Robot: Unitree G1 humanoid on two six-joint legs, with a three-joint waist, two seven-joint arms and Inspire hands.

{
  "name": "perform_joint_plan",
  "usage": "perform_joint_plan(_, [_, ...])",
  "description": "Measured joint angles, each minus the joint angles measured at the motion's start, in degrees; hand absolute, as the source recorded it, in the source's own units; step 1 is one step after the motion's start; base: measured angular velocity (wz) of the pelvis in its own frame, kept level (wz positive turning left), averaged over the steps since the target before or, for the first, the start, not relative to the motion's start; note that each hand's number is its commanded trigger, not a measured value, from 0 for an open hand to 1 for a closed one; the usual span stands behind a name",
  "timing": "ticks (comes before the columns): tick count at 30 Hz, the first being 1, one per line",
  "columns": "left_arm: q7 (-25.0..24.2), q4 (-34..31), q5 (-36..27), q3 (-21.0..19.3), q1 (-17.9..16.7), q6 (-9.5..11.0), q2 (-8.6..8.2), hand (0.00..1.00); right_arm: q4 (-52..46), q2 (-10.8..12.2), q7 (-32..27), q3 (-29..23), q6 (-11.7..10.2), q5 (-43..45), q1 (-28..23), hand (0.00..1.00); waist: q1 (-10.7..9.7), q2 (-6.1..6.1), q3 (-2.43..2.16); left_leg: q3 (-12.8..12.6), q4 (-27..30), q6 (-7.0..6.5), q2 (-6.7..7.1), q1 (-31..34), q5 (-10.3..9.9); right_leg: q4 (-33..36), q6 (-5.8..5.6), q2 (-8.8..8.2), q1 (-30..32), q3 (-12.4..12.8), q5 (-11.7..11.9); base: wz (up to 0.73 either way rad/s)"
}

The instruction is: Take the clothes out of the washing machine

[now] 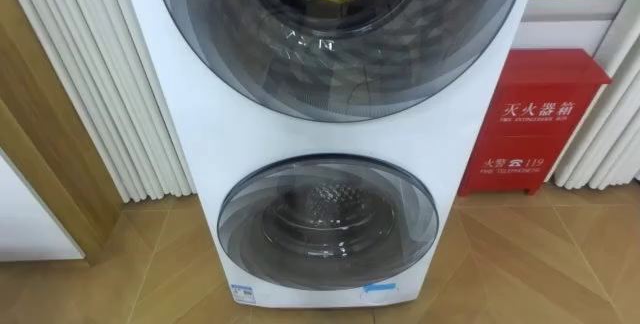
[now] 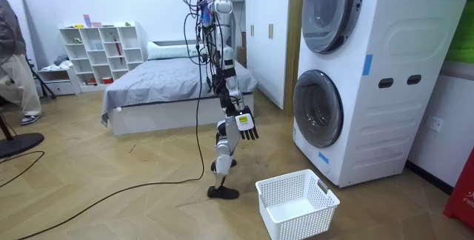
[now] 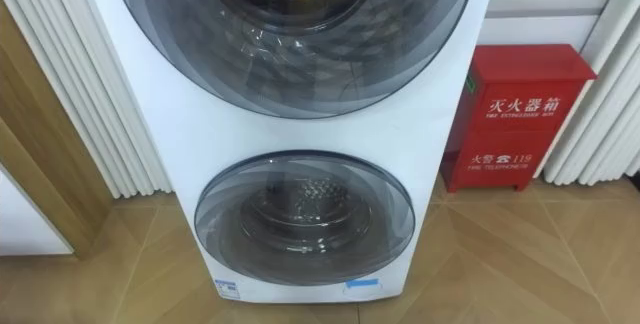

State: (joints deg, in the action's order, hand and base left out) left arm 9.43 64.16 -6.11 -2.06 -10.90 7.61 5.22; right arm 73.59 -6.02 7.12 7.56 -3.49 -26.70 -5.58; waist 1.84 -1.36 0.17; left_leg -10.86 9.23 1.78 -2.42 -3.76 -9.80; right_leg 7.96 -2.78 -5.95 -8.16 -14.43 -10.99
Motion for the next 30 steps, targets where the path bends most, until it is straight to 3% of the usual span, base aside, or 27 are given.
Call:
perform_joint_plan(14, [1.0, 0.0, -0.7, 0.2, -0.1, 0.0, -0.04, 0.00, 0.1, 0.0, 0.0, 0.0, 0.3, -0.8, 0.0, 0.00, 0.0, -0.37, 0.42, 0.1, 0.0, 0.00, 0.00, 0.0, 0.0, 0.0, 0.00, 0.00, 0.0, -0.1, 0.0, 0.00])
perform_joint_plan(19, [-0.7, 0.0, -1.2, 0.0, 0.2, -0.2, 0.14, 0.00, -0.8, -0.1, 0.3, -0.8, 1.9, -3.3, 0.3, 0.00, 0.0, -0.04, 0.14, 0.1, 0.0, 0.00, -0.01, 0.1, 0.0, 0.0, 0.00, 0.00, 0.0, 0.0, 0.0, 0.00])
perform_joint_plan(20, [-1.7, 0.0, -1.1, -0.1, 0.2, -0.2, 0.31, 0.00, -1.8, -0.1, 0.3, -2.8, 2.4, -3.3, 0.6, 0.00, -0.1, -0.33, 0.38, 0.1, 0.1, 0.00, -0.01, 0.1, 0.0, 0.1, 0.00, 0.00, -0.1, 0.0, 0.0, 0.00])
perform_joint_plan(21, [-2.6, 0.0, -1.0, -0.1, 0.2, -0.2, 0.49, 0.00, -3.7, -0.3, -0.1, -4.4, 2.4, -3.5, 0.8, 0.00, -0.2, -0.12, 0.27, 0.1, 0.2, -0.01, -0.01, 0.1, 0.0, 0.2, 0.00, -0.04, -0.2, 0.0, 0.0, 0.00])
perform_joint_plan(22, [-2.9, 0.0, -0.9, -0.2, 0.2, -0.2, 0.52, 0.00, -4.7, -0.5, -0.3, -4.9, 2.4, -3.6, 1.2, 0.00, -0.2, -0.40, 0.47, 0.0, 0.2, -0.01, -0.01, 0.0, 0.0, 0.2, 0.00, -0.06, 0.0, 0.1, 0.0, 0.00])
perform_joint_plan(23, [-3.5, 0.1, -0.4, -0.9, 0.6, -0.2, 0.48, 0.00, -6.9, -0.9, -1.0, -6.4, 2.4, -3.8, 2.5, 0.00, -0.2, 0.13, 0.21, 0.0, 0.2, -0.02, -0.01, 0.0, 0.0, 0.3, 0.01, -0.09, 0.1, 0.2, 0.0, -0.04])
perform_joint_plan(24, [-4.0, 0.7, -0.4, -1.4, 0.8, -0.3, 0.56, 0.00, -9.0, -1.5, -1.7, -7.3, 2.5, -4.9, 4.3, 0.00, -0.1, -0.41, 0.57, 0.0, 0.3, -0.04, -0.01, 0.0, 0.0, 0.6, 0.01, -0.10, 0.3, 0.3, 0.0, -0.04])
perform_joint_plan(25, [-4.1, 0.8, -0.4, -1.5, 1.2, -0.4, 0.57, 0.00, -10.7, -1.9, -2.2, -7.6, 2.5, -5.5, 5.0, 0.00, -0.1, -0.03, 0.45, 0.0, 0.3, -0.04, -0.01, 0.0, 0.0, 0.7, 0.01, -0.10, 0.3, 0.3, 0.0, 0.00])
perform_joint_plan(27, [-5.0, 0.9, -0.4, -1.8, 1.1, -0.7, 0.92, 0.00, -18.5, -3.5, -3.5, -9.3, 2.0, -7.3, 7.7, 0.00, -0.1, -0.47, 0.70, 0.0, 0.4, -0.04, -0.01, 0.0, 0.0, 0.7, 0.01, -0.11, 0.3, 0.3, 0.0, 0.00])
perform_joint_plan(28, [-5.2, 0.9, -0.4, -2.0, 1.1, -0.8, 1.03, 0.00, -20.6, -4.0, -3.7, -9.8, 1.7, -8.0, 8.2, 0.00, -0.2, -0.11, 0.48, 0.0, 0.4, -0.04, -0.01, 0.0, 0.0, 0.7, 0.01, -0.10, 0.2, 0.3, 0.0, 0.00])
perform_joint_plan(30, [-5.4, 0.8, -0.5, -2.4, 0.8, -1.3, 1.38, 0.00, -30.3, -5.5, -5.9, -11.5, 1.4, -9.9, 9.6, 0.00, 0.1, -0.35, 0.55, 0.0, 0.4, -0.04, -0.01, 0.0, 0.0, 0.7, 0.01, -0.08, 0.2, 0.2, 0.0, 0.00])
